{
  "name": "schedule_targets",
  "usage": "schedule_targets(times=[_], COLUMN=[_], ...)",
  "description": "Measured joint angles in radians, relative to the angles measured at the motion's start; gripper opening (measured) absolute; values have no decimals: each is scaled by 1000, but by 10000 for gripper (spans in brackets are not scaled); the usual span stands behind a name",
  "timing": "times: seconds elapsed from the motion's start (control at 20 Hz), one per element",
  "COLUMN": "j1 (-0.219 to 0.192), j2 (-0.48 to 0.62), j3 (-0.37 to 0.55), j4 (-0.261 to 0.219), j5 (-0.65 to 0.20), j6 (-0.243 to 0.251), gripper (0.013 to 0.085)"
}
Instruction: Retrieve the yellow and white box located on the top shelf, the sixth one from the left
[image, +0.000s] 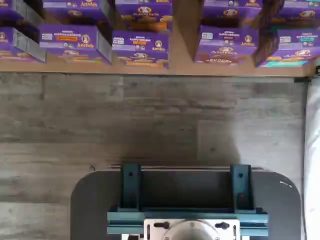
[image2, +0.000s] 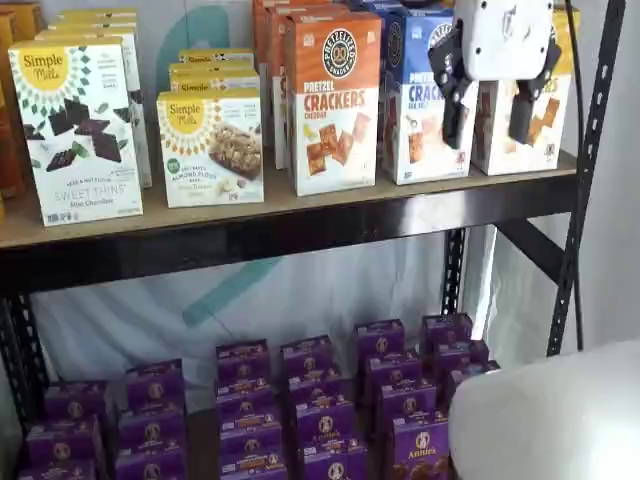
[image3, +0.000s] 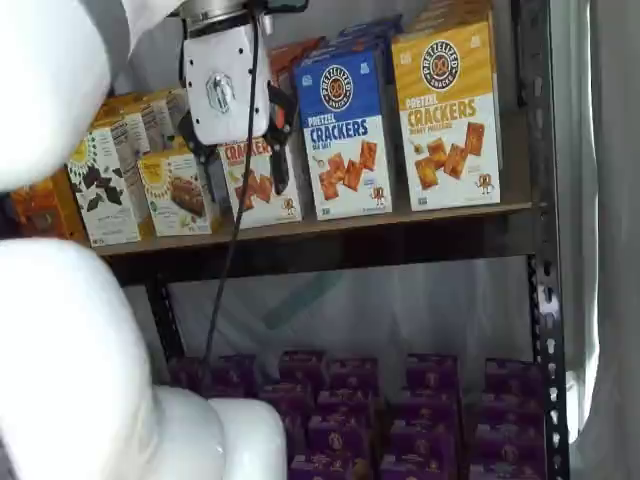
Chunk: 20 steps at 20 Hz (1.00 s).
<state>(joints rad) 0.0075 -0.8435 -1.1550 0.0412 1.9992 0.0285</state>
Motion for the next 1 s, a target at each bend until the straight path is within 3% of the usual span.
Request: schedule_targets(times=[0.05, 0.1, 0.7, 1.0], j1=[-47, -62, -36, -17], j2=[-27, -38, -32, -28], j3=[26, 34, 27, 40], j4=[50, 71, 68, 33], j5=[-47, -67, -72, -77], j6=[-26, -35, -13, -6], gripper=[850, 850, 850, 850])
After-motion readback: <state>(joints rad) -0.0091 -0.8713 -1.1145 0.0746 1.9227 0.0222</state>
